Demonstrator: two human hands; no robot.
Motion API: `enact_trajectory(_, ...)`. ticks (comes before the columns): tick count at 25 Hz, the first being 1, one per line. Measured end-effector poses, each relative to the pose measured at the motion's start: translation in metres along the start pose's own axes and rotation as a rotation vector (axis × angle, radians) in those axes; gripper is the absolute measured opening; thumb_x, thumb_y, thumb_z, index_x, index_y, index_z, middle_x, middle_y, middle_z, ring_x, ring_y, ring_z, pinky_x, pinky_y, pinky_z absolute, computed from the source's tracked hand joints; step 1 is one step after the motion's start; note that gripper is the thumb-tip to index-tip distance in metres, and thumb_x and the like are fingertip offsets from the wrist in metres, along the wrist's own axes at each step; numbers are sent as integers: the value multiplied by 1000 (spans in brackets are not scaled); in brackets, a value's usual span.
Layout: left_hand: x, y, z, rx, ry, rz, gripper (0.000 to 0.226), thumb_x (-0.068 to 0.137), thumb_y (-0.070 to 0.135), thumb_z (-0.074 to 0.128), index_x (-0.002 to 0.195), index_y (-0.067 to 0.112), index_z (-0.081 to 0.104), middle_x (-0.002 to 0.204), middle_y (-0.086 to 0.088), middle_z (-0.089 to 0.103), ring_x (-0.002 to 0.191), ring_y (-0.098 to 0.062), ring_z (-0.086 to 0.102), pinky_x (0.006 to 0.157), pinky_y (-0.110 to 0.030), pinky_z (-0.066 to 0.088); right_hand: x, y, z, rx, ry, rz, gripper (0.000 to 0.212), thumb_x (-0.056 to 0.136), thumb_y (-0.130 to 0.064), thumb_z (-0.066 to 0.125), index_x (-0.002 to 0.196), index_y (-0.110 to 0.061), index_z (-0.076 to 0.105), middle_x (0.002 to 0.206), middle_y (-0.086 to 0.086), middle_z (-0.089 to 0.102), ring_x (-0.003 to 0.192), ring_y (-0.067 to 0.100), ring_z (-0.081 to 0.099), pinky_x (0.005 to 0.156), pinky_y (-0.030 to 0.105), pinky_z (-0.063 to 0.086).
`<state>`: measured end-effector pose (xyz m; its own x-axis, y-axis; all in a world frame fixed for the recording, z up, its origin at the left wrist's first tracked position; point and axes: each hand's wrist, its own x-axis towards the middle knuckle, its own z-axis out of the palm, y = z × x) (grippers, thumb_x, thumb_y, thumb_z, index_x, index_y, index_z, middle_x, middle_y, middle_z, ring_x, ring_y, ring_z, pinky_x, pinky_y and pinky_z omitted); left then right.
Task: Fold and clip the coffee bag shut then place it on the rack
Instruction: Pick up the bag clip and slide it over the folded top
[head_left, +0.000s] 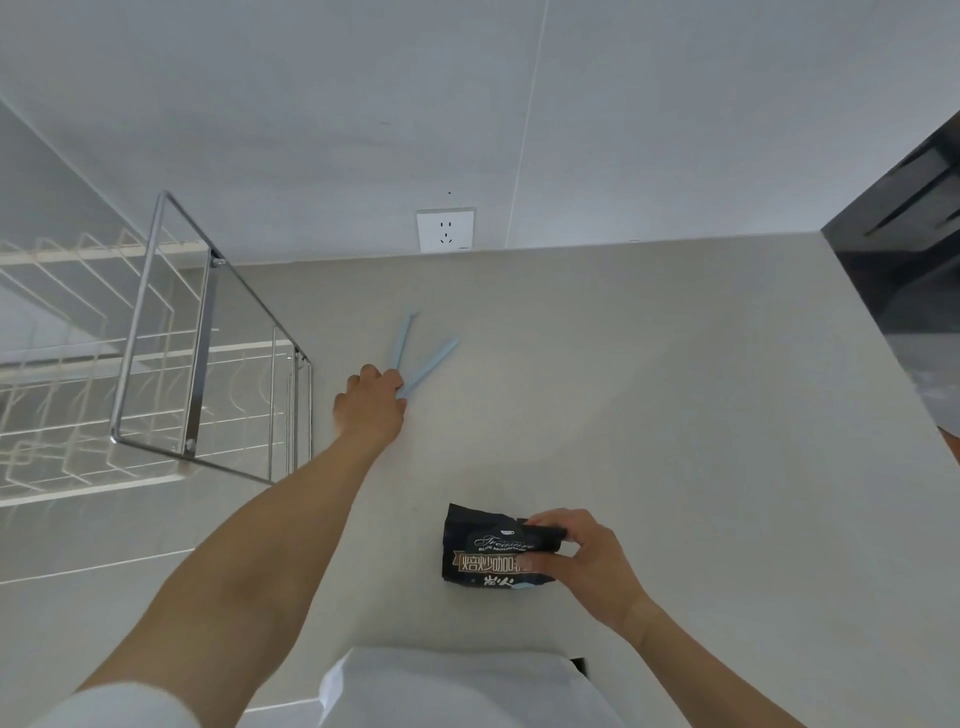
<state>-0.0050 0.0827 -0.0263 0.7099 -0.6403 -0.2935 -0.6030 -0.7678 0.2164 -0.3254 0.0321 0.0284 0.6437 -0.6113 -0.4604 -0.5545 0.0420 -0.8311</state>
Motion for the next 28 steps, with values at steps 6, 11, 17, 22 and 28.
enact_trajectory(6, -34, -1, -13, -319, 141, -73, 23, 97, 28, 52, 114, 20, 65, 116, -6, 58, 94, -24, 62, 74, -35, 52, 3, 3, -1, 34, -11, -4, 36, 67, -16, 85, 82, -46, 71, 98, -10, 69, 102, 13, 59, 93, 47, 51)
enact_trajectory(11, -110, 5, -23, -766, 206, 64, 12, 89, 23, 68, 100, 26, 72, 101, 3, 66, 75, -3, 64, 69, -15, 53, 4, 6, 1, 95, -11, 29, 29, 69, -14, 84, 91, -30, 74, 102, 2, 71, 100, 21, 63, 94, 49, 51)
enact_trajectory(17, -186, -6, -34, -983, 67, 150, 17, 87, 19, 71, 93, 34, 74, 100, 9, 67, 85, -12, 67, 71, -17, 53, 3, 5, 3, 156, -9, 38, 29, 70, -9, 83, 94, -22, 75, 98, 6, 75, 96, 27, 67, 93, 53, 51)
enact_trajectory(22, -206, -6, -29, -964, -4, 302, 20, 85, 9, 72, 94, 26, 77, 99, 2, 66, 84, -20, 65, 73, -15, 49, 1, 3, 3, 218, -10, 54, 30, 68, -6, 83, 94, -21, 76, 97, 8, 77, 94, 31, 69, 91, 52, 53)
enact_trajectory(28, -200, 0, -21, -1052, -41, 215, 19, 85, 7, 73, 92, 24, 77, 100, 4, 69, 83, -18, 66, 75, -31, 52, -1, 1, 1, 237, -29, 37, 30, 71, -2, 80, 96, -16, 75, 94, 10, 77, 88, 31, 71, 79, 38, 59)
